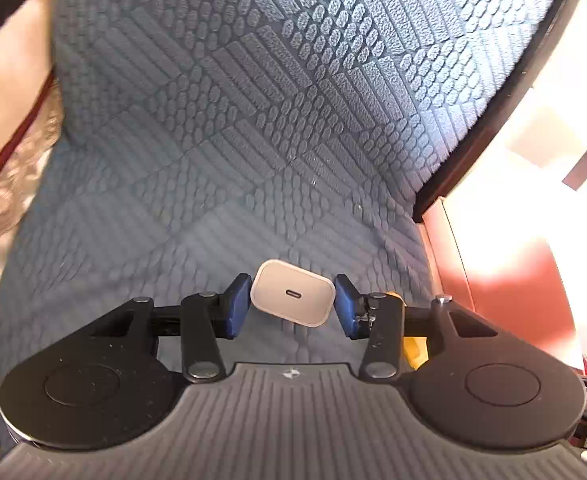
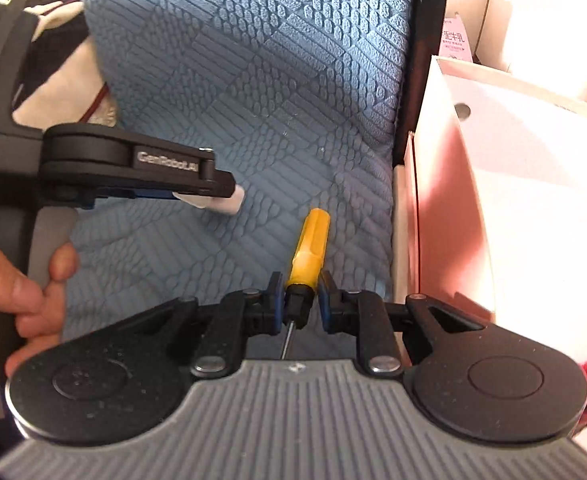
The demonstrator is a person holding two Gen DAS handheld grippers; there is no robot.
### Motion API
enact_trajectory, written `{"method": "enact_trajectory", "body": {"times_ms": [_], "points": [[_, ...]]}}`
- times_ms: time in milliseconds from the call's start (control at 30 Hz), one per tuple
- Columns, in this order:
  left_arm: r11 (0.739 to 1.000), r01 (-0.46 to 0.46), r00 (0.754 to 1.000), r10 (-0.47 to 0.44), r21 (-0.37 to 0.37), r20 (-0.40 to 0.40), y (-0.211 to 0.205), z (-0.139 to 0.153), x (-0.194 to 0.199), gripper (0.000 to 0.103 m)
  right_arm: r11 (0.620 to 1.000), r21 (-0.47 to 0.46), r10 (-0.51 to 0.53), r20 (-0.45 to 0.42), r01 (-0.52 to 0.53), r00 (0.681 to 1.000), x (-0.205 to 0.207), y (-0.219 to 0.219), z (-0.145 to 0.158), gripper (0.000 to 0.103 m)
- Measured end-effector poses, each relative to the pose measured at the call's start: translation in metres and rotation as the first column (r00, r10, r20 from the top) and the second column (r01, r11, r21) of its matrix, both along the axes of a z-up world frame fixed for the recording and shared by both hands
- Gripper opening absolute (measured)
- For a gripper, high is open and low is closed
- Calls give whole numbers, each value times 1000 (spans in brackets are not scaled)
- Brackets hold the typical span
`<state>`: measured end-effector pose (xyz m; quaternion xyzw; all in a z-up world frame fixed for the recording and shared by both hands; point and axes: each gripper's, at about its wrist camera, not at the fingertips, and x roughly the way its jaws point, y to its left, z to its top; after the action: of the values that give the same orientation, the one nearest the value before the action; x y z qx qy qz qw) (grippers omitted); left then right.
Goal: Organize rigid objects
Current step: 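Lift the white charger with the left tool while the right tool lifts the screwdriver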
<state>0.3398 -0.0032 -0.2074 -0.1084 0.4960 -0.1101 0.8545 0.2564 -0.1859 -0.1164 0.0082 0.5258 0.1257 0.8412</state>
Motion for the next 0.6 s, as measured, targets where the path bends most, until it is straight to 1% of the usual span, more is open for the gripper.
{"method": "enact_trajectory", "body": {"times_ms": [300, 433, 500, 600], "points": [[999, -27, 999, 26, -47, -28, 20, 11, -60, 51, 998, 54, -33, 0, 33, 999, -39, -8, 14, 21], [997, -44, 999, 42, -68, -32, 27, 14, -84, 51, 994, 70, -83, -2, 83, 997, -56, -11, 19, 20], [996, -54, 998, 51, -66, -37, 31, 16, -96, 51, 991, 71, -112, -2, 111, 994, -67, -13, 22, 20], [995, -72, 997, 70, -66, -37, 38, 20, -112, 51, 991, 78, -105, -6, 105, 994, -74, -11, 21, 20]]}}
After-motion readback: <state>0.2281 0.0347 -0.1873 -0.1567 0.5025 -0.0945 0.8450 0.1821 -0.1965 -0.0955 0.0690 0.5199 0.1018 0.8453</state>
